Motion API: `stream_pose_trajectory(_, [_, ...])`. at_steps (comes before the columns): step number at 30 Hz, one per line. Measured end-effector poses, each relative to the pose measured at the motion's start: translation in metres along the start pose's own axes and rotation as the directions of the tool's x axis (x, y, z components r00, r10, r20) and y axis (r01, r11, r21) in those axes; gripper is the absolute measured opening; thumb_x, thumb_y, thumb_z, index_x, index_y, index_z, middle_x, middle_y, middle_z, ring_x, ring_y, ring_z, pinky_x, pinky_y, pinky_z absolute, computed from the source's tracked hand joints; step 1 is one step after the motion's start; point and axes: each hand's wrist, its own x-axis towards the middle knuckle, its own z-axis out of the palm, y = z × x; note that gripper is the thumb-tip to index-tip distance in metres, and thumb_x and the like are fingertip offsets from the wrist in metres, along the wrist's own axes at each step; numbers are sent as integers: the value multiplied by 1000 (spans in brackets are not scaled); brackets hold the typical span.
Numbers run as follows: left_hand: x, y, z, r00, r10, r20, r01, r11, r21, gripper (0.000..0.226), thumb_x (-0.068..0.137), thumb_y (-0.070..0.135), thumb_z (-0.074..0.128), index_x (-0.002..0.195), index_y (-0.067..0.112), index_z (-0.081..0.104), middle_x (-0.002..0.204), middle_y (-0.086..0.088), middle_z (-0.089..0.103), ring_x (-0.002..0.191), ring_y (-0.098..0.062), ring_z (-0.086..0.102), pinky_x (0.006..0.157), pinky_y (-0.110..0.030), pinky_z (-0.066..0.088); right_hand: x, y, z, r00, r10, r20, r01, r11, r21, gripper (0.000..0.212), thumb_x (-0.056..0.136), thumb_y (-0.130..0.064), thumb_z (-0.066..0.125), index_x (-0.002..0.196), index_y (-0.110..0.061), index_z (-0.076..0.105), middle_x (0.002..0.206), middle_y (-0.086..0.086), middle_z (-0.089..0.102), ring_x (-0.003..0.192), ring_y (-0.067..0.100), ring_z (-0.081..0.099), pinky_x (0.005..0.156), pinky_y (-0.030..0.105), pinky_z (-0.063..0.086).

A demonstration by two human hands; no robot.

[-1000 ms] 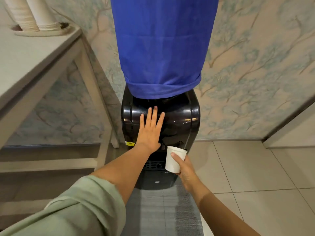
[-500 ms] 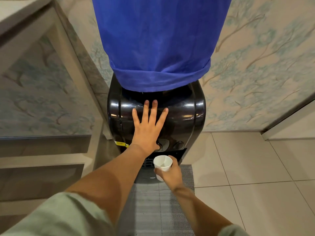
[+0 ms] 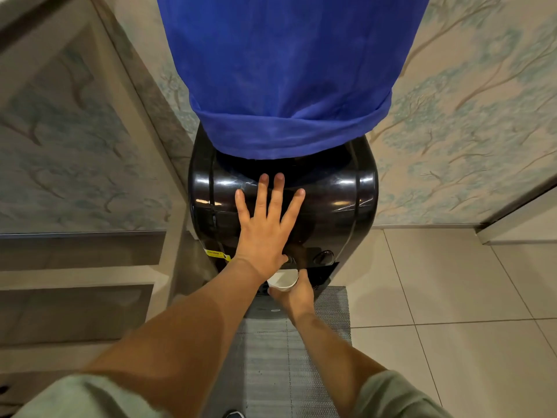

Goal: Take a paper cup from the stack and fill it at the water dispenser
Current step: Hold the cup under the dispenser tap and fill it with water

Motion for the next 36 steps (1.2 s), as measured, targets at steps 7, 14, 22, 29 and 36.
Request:
stream_pose_trajectory(7, [-1, 0, 2, 995, 4, -96, 2, 998, 64, 152, 40, 61, 82, 142, 17, -22, 152, -20, 2, 139, -43, -10, 103, -67, 6, 1, -1, 6, 996, -90, 3, 88, 984, 154, 68, 57, -9, 80, 107, -41, 46, 103, -8, 60, 92, 9, 59, 84, 27, 52])
stream_pose_trajectory(14, [-1, 2, 4, 988, 23, -152, -9, 996, 91, 145, 40, 60, 82, 147, 16, -6, 151, -21, 8, 138, -41, 3, 102, -67, 14, 5, -1, 7, 999, -47, 19, 42, 983, 178, 72, 59, -14, 80, 118, -36, 44, 102, -14, 56, 95, 7, 55, 85, 26, 49])
stream_pose_trajectory(22, [-2, 2, 7, 981, 28, -191, -9, 995, 100, 135, 42, 59, 82, 147, 17, 8, 151, -21, 12, 138, -41, 6, 103, -66, 14, 1, -1, 5, 999, -27, 30, 21, 982, 187, 80, 62, -10, 78, 129, -32, 39, 100, -9, 55, 95, 12, 54, 85, 25, 46])
stream_pose_trajectory(29, [-1, 2, 7, 980, 25, -196, -7, 996, 91, 134, 40, 60, 82, 146, 17, 11, 150, -20, 14, 137, -41, 9, 102, -66, 15, 1, 1, 4, 1000, -18, 25, 14, 991, 132, 81, 60, -13, 78, 128, -31, 38, 100, -5, 55, 95, 13, 53, 82, 25, 46])
stream_pose_trajectory(36, [-3, 4, 5, 997, -3, -81, 8, 998, 59, 148, 47, 60, 80, 141, 18, -26, 152, -19, -5, 136, -40, -20, 104, -65, 1, -1, 3, 3, 999, -11, 48, 8, 998, 64, 58, 62, -15, 78, 101, -25, 37, 99, 0, 55, 92, 15, 54, 71, 19, 47])
